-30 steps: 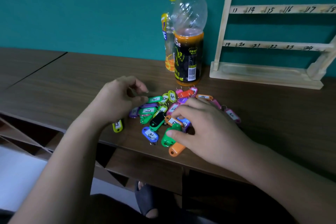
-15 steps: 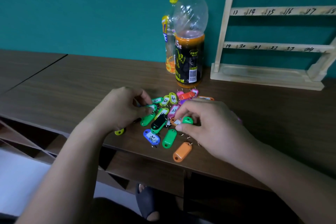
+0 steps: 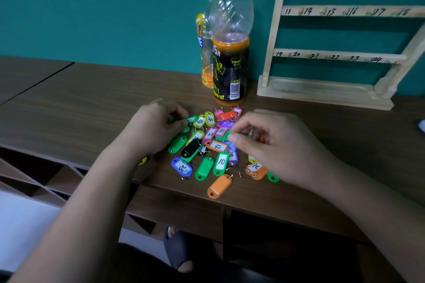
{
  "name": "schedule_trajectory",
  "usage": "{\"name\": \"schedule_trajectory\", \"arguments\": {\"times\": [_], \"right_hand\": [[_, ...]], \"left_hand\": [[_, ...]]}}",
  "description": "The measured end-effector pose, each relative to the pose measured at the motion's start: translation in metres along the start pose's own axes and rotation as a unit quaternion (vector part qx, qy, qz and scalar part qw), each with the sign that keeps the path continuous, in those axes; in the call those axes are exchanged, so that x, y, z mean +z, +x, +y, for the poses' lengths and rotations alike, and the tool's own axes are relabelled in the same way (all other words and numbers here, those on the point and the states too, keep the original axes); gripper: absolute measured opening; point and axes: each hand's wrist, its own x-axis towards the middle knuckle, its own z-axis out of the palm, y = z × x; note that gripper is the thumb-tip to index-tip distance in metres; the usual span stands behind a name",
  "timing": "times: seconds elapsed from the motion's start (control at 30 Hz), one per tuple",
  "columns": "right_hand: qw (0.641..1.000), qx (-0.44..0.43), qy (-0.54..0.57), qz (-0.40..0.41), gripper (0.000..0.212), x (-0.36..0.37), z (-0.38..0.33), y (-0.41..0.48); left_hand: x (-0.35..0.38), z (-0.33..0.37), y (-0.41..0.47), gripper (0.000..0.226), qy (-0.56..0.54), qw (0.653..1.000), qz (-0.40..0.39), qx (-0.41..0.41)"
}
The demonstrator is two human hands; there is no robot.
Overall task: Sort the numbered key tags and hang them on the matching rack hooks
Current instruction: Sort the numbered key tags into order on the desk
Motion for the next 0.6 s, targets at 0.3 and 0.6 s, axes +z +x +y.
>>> {"name": "schedule_trajectory", "arguments": {"times": [0.3,0.6], "right_hand": [[0.986,0.020,-0.136,-0.094,0.018,0.001,0.009,0.000],[0.983,0.001,-0.172,-0.064,0.026,0.010,0.011,0.004]], "left_hand": [[-0.006,0.009,-0.003,0.012,-0.020,1.000,0.016,0.014],[-0.039,0.049,-0.040,0.022,-0.054,0.985,-0.154,0.059]]}}
